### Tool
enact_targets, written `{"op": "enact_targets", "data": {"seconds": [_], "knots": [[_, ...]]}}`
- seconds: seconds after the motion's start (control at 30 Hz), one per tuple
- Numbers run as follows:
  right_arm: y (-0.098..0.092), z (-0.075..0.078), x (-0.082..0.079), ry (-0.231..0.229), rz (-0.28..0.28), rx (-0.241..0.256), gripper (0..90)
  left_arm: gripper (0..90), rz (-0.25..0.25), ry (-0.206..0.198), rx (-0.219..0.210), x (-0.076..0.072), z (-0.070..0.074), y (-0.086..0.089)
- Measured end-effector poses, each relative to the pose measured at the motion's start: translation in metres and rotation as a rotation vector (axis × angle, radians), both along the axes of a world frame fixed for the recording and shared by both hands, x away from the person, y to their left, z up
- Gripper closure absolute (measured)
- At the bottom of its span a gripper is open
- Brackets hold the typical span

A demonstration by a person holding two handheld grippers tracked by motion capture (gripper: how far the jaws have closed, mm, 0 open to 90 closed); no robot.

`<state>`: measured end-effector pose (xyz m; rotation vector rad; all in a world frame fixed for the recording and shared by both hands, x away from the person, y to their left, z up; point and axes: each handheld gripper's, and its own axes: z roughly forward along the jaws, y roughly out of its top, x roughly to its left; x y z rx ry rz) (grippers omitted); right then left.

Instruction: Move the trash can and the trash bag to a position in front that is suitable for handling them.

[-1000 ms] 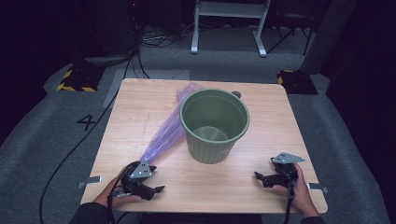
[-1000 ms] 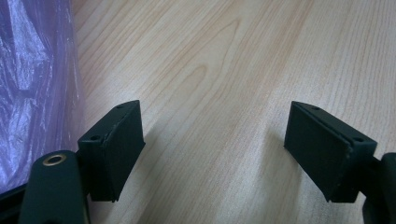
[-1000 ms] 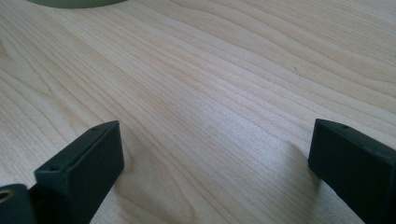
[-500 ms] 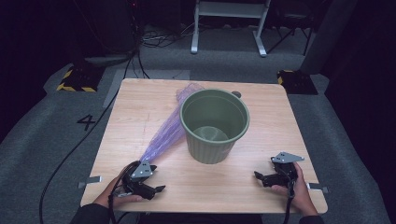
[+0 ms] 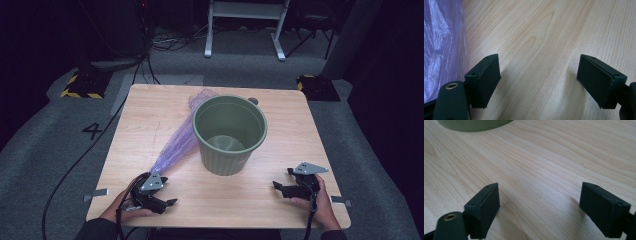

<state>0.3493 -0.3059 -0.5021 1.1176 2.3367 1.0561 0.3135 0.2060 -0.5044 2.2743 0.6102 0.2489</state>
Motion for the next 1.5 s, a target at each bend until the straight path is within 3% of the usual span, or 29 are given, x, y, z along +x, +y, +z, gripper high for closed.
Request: {"op": "enact_targets", "data": {"seconds": [0.23, 0.47, 0.63, 1.1, 1.3, 1.5], "knots": [[0.001, 0.002, 0.0, -0.013, 0.012, 0.016, 21.1, 18.5, 0.001, 0.0, 0.0, 0.0, 0.0, 0.0], [0.005, 0.015, -0.001, -0.057, 0.025, 0.047, 22.7, 18.6, 0.001, 0.001, 0.001, 0.0, 0.0, 0.001], [0.009, 0.033, -0.003, -0.106, 0.049, 0.082, 22.7, 18.6, 0.0, 0.001, 0.001, 0.0, 0.0, 0.001], [0.026, 0.075, 0.002, -0.197, 0.106, 0.106, 21.7, 18.6, -0.002, 0.001, 0.002, 0.0, 0.0, 0.001], [0.033, 0.085, 0.002, -0.207, 0.131, 0.14, 22.1, 18.6, -0.002, 0.001, 0.001, 0.0, 0.0, 0.001], [0.043, 0.104, 0.0, -0.235, 0.16, 0.128, 22.7, 18.5, 0.007, 0.002, 0.0, 0.0, 0.0, 0.0]]}}
